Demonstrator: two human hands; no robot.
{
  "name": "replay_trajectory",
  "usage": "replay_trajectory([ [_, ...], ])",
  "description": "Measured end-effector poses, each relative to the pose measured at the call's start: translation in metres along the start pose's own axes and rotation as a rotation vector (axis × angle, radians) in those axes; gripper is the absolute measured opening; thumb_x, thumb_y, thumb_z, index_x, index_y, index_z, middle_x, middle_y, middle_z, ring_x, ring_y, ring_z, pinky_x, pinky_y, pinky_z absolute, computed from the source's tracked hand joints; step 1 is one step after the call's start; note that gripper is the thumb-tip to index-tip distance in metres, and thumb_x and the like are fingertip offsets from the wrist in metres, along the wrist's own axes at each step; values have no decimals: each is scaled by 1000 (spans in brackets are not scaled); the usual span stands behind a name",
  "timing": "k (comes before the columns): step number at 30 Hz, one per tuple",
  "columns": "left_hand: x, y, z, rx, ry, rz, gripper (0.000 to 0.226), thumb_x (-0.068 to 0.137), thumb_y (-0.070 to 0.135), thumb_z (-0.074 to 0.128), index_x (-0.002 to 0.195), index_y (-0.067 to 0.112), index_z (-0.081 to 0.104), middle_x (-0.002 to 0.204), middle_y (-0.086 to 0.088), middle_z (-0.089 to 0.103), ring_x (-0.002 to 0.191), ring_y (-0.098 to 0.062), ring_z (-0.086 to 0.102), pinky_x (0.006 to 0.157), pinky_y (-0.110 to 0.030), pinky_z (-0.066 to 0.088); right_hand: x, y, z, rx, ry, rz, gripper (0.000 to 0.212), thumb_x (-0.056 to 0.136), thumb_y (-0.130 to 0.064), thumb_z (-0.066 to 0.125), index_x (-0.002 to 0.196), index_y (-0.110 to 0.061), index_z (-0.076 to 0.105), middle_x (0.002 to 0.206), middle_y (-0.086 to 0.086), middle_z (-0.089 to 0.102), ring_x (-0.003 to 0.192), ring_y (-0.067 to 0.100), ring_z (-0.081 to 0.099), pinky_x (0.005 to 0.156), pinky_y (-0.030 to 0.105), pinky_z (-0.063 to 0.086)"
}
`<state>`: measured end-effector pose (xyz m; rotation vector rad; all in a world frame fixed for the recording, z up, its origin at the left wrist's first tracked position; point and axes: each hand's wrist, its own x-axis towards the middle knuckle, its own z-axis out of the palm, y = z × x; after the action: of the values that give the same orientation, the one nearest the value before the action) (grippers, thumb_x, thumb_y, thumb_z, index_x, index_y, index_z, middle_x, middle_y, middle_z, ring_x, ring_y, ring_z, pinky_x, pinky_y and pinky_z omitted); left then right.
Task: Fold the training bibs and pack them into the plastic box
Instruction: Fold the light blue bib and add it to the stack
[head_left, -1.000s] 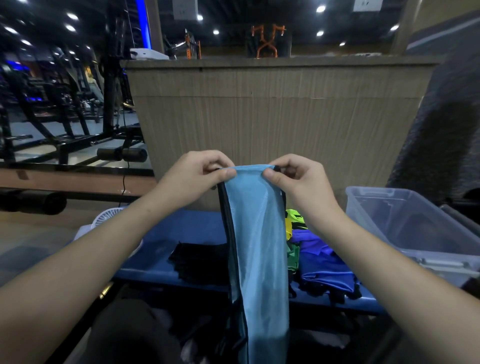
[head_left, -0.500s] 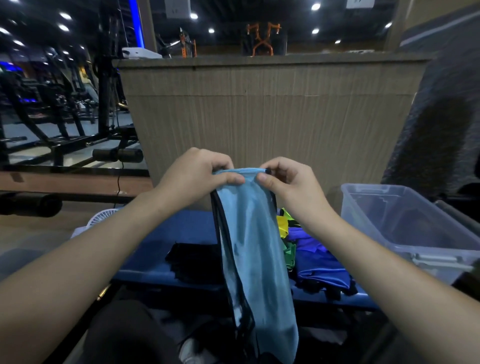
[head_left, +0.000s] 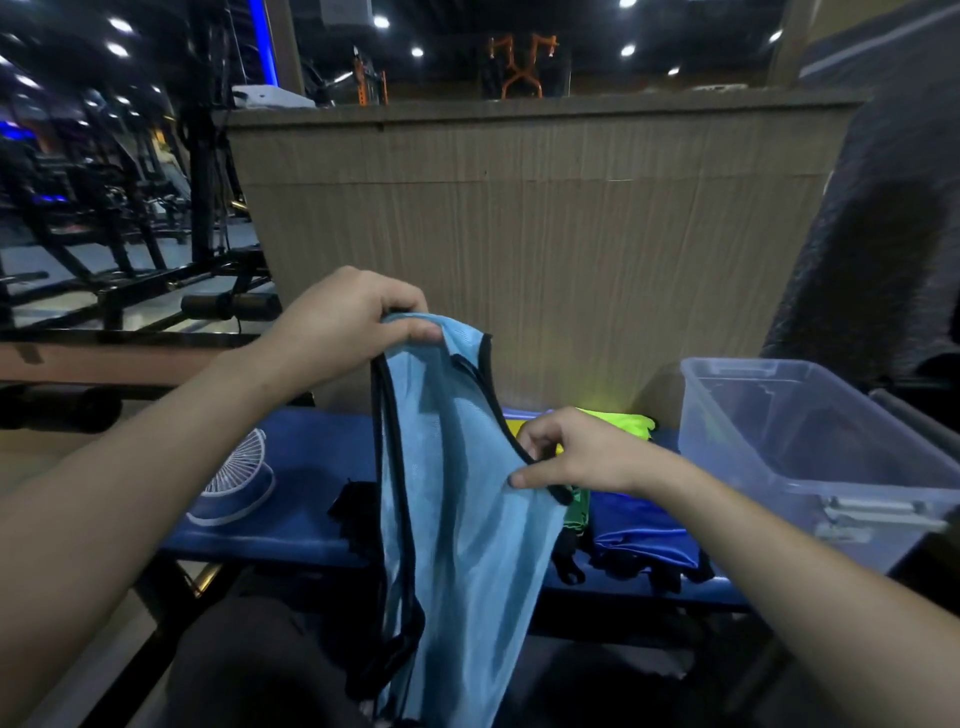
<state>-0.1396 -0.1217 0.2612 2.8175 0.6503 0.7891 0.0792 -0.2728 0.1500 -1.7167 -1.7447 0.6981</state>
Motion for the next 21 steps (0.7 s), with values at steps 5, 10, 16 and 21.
replay_trajectory([
  [5,-3,-16,-4,-113,-36,-39,12,90,40,69,82,32,74,75,11,70,71,-3,63,64,-32,46,-2,11,-7,-118,47,-7,29,87,-18,73,72,-22,48,67,-10,45,62,6,40,62,28,35],
  [10,-3,-29,-4,-251,32,-114,16,90,38,71,79,27,75,64,14,65,59,2,55,63,-28,45,-5,11,-16,-60,162,60,8,92,-14,67,88,-12,61,73,8,64,58,10,52,56,32,46],
  [16,-3,-32,-23,-260,148,-167,17,87,40,75,79,25,77,75,0,73,70,-11,61,71,-32,47,-9,-4,-31,-73,335,55,10,94,-21,69,85,-14,69,72,14,67,38,26,56,38,26,40],
  [21,-4,-22,-49,-219,259,-152,21,87,44,74,84,23,77,76,-1,72,68,-7,58,69,-30,44,-10,-32,-37,40,364,12,12,95,-14,67,86,-7,69,79,23,66,46,27,62,42,31,50],
])
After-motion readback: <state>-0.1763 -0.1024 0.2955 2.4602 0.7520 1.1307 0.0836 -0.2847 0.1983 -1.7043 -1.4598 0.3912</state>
